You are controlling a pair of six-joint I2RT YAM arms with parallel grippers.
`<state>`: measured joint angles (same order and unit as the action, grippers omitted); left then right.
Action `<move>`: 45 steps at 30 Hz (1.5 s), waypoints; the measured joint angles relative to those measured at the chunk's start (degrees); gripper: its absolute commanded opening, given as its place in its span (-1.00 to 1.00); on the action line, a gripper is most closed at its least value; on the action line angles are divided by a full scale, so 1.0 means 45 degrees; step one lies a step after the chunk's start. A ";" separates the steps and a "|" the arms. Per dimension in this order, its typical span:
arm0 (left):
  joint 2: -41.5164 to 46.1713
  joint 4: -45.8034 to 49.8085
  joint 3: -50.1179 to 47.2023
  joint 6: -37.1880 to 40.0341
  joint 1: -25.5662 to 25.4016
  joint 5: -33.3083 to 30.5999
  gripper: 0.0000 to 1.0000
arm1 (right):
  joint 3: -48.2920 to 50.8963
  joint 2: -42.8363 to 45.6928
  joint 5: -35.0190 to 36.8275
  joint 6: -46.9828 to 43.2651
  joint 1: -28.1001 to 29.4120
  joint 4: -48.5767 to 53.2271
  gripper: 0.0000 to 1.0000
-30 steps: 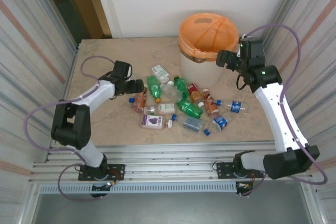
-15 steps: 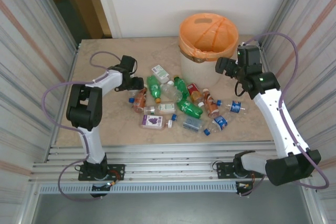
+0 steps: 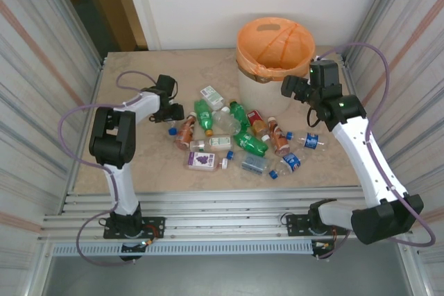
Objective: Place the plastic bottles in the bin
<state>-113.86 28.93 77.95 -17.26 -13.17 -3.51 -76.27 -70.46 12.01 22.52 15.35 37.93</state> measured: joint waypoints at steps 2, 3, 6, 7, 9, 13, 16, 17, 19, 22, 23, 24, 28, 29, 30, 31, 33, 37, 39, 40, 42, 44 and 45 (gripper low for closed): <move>-0.0102 0.0010 0.0063 -0.0029 0.0000 0.0000 0.18 | 0.0000 -0.0078 -0.0005 0.0000 0.0039 -0.0049 0.96; -0.0121 0.0005 0.0107 -0.0024 0.0000 0.0010 0.18 | 0.0000 -0.0102 -0.0010 0.0000 0.0058 -0.0058 0.96; -0.0131 0.0005 0.0126 -0.0063 0.0000 0.0005 0.07 | 0.0000 -0.0146 -0.0053 0.0000 0.0097 -0.0063 0.96; -0.0131 0.0005 0.0126 -0.0044 0.0000 -0.0005 0.06 | 0.0000 -0.0146 -0.0058 0.0000 0.0097 -0.0068 0.96; -0.0121 0.0005 0.0121 -0.0029 0.0000 -0.0029 0.04 | 0.0000 -0.0146 -0.0112 0.0005 0.0102 -0.0102 0.96; 0.0301 0.0015 -0.0223 -0.0024 0.0000 -0.0034 0.01 | 0.0000 -0.0146 -0.0384 0.0000 0.0180 -0.0165 0.96; 0.1268 -0.0049 -0.0811 -0.0029 0.0000 -0.0015 0.01 | 0.0000 -0.0146 -0.0685 0.0039 0.0306 -0.0272 0.96; 0.1763 -0.0097 -0.1093 -0.0029 0.0000 0.0015 0.01 | 0.0000 -0.0146 -0.0821 0.0092 0.0359 -0.0330 0.96; 0.2778 -0.0131 -0.1569 -0.0029 0.0000 0.0126 0.01 | 0.0000 -0.0151 -0.1088 0.0199 0.0486 -0.0442 0.96; 0.4571 -0.0491 -0.2385 -0.0024 -0.0019 0.0325 0.00 | 0.0000 -0.0204 -0.1559 0.0253 0.0806 -0.0617 0.96; 0.5153 -0.0636 -0.2667 -0.0024 -0.0058 0.0389 0.00 | -0.0010 -0.0257 -0.1758 0.0287 0.0971 -0.0704 0.96; 0.5799 -0.0835 -0.3011 -0.0019 -0.0117 0.0471 0.00 | -0.0039 -0.0345 -0.1972 0.0321 0.1156 -0.0767 0.96; 0.7936 -0.1783 -0.4473 0.0063 -0.0806 0.0651 -0.02 | -0.0384 -0.0903 -0.2822 0.0510 0.1991 -0.1132 0.96; 0.8495 -0.2103 -0.4945 0.0131 -0.1093 0.0758 -0.05 | -0.0500 -0.1117 -0.3143 0.0573 0.2244 -0.1331 0.96; 0.8913 -0.2380 -0.5314 0.0175 -0.1316 0.0889 -0.06 | -0.0602 -0.1292 -0.3415 0.0612 0.2448 -0.1477 0.96; 0.9408 -0.2783 -0.5775 0.0233 -0.1583 0.1117 -0.06 | -0.0714 -0.1525 -0.3779 0.0661 0.2676 -0.1690 0.96; 1.0200 -0.3468 -0.6494 0.0389 -0.1962 0.1593 -0.06 | -0.0933 -0.1972 -0.4512 0.0816 0.3026 -0.2113 0.96; 1.1434 -0.4925 -0.7553 0.0724 -0.2448 0.2652 -0.06 | -0.1384 -0.2948 -0.6207 0.1141 0.3614 -0.3002 0.96; 1.1788 -0.5493 -0.7766 0.0889 -0.2584 0.3186 -0.06 | -0.1690 -0.3434 -0.6829 0.1219 0.3929 -0.3254 0.96; 1.1914 -0.5790 -0.7810 0.0957 -0.2637 0.3444 -0.06 | -0.1860 -0.3662 -0.7101 0.1224 0.4119 -0.3366 0.96; 1.2065 -0.6261 -0.7839 0.1054 -0.2754 0.3798 -0.06 | -0.2147 -0.4056 -0.7616 0.1224 0.4517 -0.3594 0.97; 1.2148 -0.6698 -0.7854 0.1122 -0.2851 0.4153 -0.07 | -0.2327 -0.4347 -0.8092 0.1224 0.4911 -0.3866 0.98; 1.2157 -0.6834 -0.7854 0.1127 -0.2861 0.4274 -0.07 | -0.2356 -0.4435 -0.8286 0.1224 0.5061 -0.3963 0.99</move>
<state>-59.16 -1.83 42.61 -12.19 -26.04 15.73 -86.87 -90.41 -25.28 28.03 38.13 20.10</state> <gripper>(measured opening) 0.489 0.989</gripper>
